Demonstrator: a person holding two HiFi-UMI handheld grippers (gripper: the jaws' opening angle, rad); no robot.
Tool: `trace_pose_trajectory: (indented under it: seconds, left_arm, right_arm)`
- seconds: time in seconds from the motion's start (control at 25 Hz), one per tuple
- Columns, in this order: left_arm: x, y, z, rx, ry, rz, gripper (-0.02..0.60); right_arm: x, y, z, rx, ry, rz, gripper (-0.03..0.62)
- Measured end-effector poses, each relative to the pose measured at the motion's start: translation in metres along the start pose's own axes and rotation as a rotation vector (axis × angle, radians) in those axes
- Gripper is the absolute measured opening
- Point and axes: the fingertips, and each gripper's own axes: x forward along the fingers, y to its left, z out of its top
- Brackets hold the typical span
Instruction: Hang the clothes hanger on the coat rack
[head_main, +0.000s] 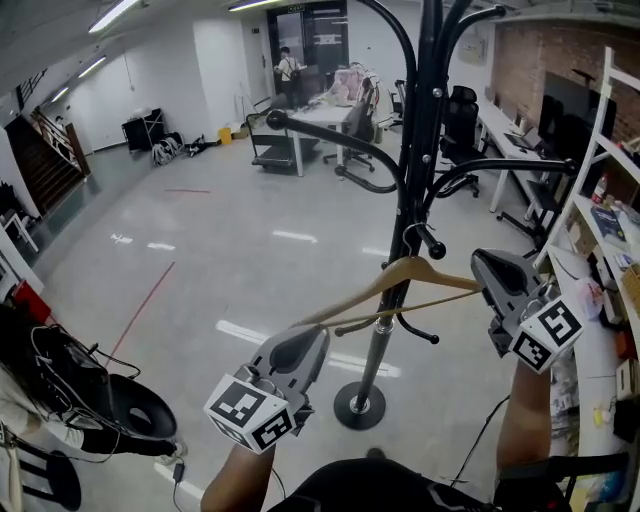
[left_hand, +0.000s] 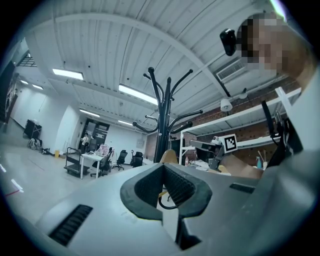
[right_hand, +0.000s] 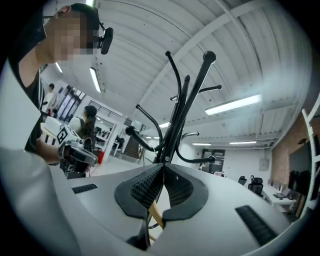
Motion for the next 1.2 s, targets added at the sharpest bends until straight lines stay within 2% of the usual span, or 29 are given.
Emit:
trace_pose_trajectory:
  seconds: [0.24,0.56,0.8,1.0,1.2]
  left_arm:
    - [-0.029,0.003,0.002,-0.014,-0.018,-0.013,0.0]
    - [-0.065,-0.011,-0.017,-0.062,0.005,-0.09,0.0]
    - [-0.093,-0.019,-0.037,-0.118,0.044,-0.093,0.0]
    - [-0.109,-0.041,-0.038,-0.089,0.033,-0.048,0.0]
    - [-0.143,-0.073,-0.036,-0.065,0.014,-0.032,0.0]
  right_arm:
    - [-0.018,0.037,0.001,0.057,0.066,-0.044,0.009]
    - [-0.047,0.102,-0.009,0.111,0.143,-0.098,0.009]
    - [-0.063,0.151,-0.017,0.152,0.185,-0.094,0.009]
    - [-0.086,0.178,-0.01,0.158,0.169,-0.054,0.009]
    - [-0.111,0.229,-0.001,0.13,0.165,0.015,0.009]
